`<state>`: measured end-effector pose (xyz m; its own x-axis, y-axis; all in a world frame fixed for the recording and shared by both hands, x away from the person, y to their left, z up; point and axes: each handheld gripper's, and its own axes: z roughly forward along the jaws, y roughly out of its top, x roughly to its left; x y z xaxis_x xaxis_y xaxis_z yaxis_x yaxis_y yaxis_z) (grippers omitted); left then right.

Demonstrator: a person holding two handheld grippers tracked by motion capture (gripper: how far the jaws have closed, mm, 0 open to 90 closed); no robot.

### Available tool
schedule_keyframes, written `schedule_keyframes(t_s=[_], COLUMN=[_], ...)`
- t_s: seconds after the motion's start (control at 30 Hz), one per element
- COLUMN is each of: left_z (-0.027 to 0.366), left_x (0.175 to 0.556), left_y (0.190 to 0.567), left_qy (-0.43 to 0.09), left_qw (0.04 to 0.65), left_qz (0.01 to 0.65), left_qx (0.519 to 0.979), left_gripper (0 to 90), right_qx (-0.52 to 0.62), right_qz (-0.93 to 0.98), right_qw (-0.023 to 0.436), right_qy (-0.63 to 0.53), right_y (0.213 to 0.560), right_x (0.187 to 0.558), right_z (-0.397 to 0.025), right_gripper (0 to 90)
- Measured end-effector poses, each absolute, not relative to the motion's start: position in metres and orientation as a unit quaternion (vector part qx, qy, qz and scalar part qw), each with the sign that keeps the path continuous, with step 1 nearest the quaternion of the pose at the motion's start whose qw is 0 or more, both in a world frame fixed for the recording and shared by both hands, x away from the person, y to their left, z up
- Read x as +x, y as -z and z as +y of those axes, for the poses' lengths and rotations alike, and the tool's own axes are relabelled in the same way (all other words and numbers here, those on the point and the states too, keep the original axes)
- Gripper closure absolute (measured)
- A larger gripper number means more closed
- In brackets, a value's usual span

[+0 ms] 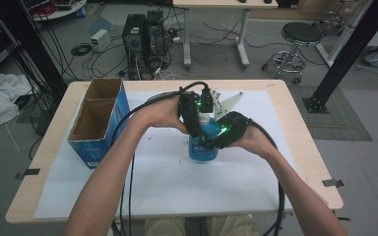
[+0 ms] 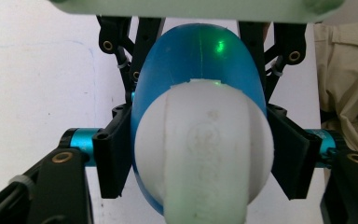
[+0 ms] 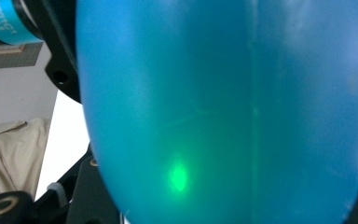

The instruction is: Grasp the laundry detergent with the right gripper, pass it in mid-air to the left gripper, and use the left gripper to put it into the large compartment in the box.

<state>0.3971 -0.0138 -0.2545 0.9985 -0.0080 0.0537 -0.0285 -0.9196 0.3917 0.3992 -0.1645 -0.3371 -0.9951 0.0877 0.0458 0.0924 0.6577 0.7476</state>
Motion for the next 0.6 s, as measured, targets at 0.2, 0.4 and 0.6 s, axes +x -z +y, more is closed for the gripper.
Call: schedule_keyframes(t_s=[0.2, 0.4, 0.6], left_z=[-0.0156, -0.0156, -0.0156], left_x=[0.3972, 0.396, 0.3958], left_y=[0.2546, 0.2549, 0.2555], left_qy=[-0.026, -0.032, -0.031], left_qw=[0.201, 0.2, 0.198], left_qz=[-0.011, -0.014, -0.015], left_qx=[0.979, 0.979, 0.98], left_gripper=[35.4, 37.8, 38.3], right_qx=[-0.05, -0.046, -0.046], right_qz=[-0.911, -0.91, -0.91], right_qw=[0.004, 0.003, 0.004], right_qy=[0.41, 0.411, 0.412], right_y=[0.3382, 0.3389, 0.3394], right_x=[0.3984, 0.3982, 0.3977], right_z=[-0.1639, -0.1633, -0.1632], right_gripper=[45.5, 45.5, 45.0])
